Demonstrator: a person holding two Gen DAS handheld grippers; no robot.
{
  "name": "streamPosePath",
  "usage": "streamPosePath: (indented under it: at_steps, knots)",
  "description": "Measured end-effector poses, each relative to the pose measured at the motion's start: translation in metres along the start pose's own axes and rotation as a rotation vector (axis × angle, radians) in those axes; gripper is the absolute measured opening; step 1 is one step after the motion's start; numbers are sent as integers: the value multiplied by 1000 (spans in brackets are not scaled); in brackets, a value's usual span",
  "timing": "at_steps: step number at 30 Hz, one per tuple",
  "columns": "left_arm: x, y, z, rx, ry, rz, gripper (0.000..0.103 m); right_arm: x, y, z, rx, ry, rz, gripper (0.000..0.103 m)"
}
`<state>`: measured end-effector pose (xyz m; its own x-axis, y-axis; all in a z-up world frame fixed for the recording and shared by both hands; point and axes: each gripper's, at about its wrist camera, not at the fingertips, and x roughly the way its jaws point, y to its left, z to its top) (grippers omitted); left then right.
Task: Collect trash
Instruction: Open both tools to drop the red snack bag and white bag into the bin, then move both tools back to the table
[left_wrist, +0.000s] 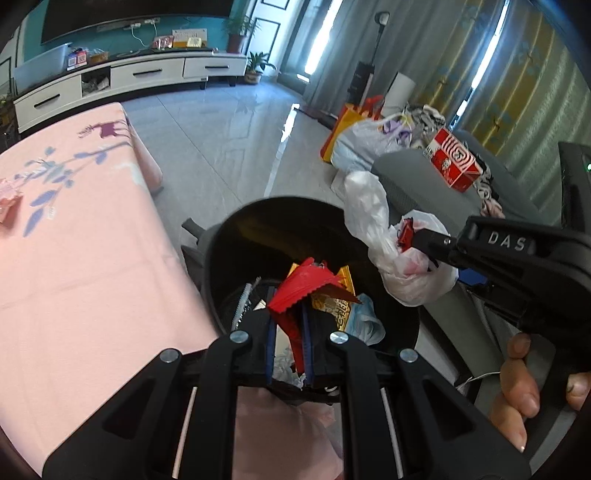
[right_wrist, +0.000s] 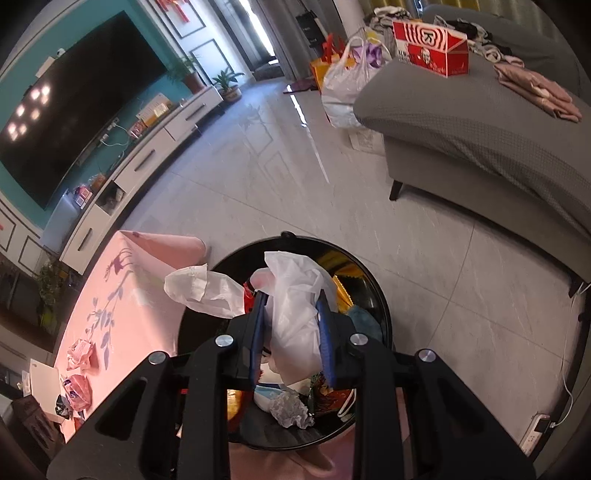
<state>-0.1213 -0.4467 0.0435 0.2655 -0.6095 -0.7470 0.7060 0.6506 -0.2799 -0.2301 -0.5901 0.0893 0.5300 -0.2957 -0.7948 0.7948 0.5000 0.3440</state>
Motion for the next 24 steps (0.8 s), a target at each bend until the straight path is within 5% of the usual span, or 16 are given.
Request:
streamPosePath:
  at_steps: [15, 18, 24]
  knots:
    - [24, -13, -5, 21, 57, 7, 14, 23, -14, 3, 34, 61, -47, 33]
    - [20, -11, -2, 6, 47, -1, 28, 18, -14, 4, 38, 41, -33, 42]
    - [-10, -6, 2, 18, -32, 22, 72, -2, -10, 5, 48, -21, 6, 68]
